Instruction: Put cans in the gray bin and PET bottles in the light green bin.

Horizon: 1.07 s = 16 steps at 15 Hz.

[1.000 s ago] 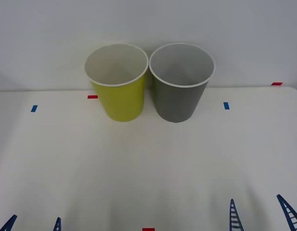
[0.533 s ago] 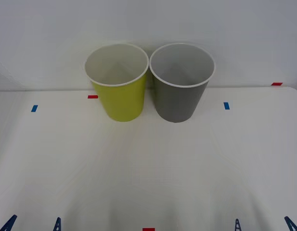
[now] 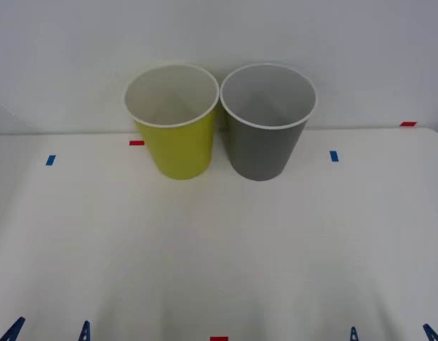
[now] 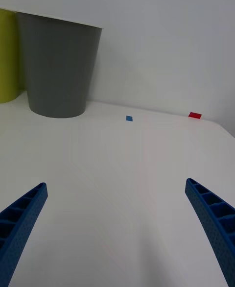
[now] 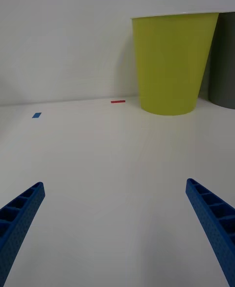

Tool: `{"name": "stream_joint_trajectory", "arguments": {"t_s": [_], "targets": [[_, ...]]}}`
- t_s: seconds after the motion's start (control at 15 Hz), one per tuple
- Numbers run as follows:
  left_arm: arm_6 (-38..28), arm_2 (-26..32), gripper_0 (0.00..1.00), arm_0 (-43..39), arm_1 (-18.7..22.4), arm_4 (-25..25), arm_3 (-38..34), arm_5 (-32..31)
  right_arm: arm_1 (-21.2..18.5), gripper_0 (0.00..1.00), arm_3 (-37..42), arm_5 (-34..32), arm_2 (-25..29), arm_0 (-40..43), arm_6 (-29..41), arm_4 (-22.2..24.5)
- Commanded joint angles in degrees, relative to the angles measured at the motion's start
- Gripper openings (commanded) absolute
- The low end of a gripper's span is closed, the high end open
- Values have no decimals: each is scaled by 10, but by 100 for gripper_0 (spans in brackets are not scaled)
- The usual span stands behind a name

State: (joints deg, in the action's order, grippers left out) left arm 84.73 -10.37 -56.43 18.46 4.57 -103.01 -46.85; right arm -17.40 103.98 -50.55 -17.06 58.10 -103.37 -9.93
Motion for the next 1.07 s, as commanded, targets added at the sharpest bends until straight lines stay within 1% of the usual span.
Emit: {"name": "stream_joint_trajectory", "arguments": {"t_s": [0.07, 1.07], "targets": [[0, 0, 100, 0, 0, 0, 0, 0, 0, 97, 0, 0, 0, 0, 0, 0], [0, 0, 100, 0, 0, 0, 0, 0, 0, 97, 0, 0, 0, 0, 0, 0]]}}
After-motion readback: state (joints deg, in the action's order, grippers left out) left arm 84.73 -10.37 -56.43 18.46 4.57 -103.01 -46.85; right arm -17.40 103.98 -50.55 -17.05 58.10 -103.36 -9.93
